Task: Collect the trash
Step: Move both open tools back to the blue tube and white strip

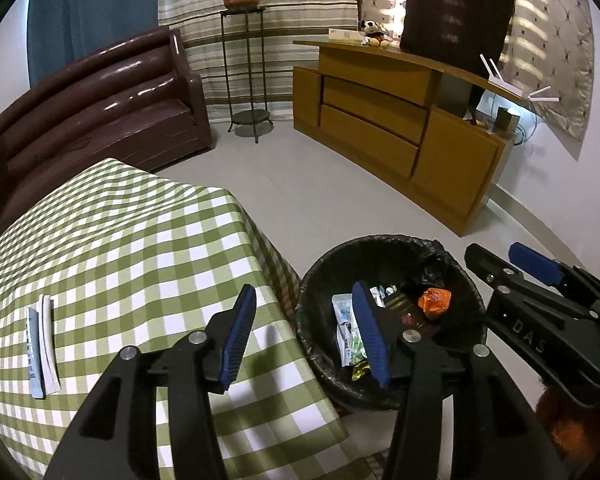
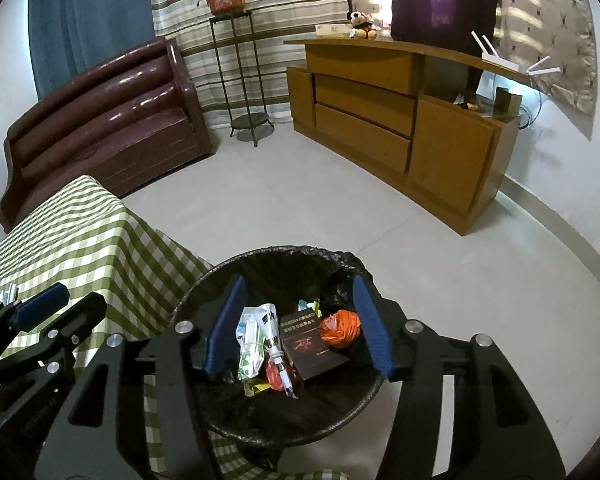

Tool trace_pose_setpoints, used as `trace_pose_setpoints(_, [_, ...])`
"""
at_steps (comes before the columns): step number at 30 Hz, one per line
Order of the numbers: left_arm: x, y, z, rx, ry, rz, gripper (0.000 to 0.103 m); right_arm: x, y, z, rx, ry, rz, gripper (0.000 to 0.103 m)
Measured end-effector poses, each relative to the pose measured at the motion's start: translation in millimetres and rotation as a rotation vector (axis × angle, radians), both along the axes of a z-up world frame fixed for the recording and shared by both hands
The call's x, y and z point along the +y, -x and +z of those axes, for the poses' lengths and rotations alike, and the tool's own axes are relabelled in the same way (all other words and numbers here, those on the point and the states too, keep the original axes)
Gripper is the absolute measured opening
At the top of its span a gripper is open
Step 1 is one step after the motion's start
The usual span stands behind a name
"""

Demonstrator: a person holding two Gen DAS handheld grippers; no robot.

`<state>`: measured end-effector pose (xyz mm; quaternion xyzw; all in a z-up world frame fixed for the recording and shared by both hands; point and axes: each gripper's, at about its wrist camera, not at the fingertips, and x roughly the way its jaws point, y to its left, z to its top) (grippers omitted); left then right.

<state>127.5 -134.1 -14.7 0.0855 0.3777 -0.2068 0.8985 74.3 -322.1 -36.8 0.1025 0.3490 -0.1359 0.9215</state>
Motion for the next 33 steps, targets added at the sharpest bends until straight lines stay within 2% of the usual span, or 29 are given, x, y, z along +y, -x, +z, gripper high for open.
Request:
trace_pose_setpoints(7, [12,5,9,-0.013,0.016,0.022,0.055,17,7,11,-0.008,0.012,0.025,0.055])
trace_pose_setpoints(13, [43,9,13,-0.017,0.016,0.072,0.059,47,5,14,-0.001,0.012,0.084,0.055])
trace_pose_setpoints(33, [233,6,12,-0.002,-0.007,0.433,0.061,210,-22,20,0.014,0.006,0.382,0.055])
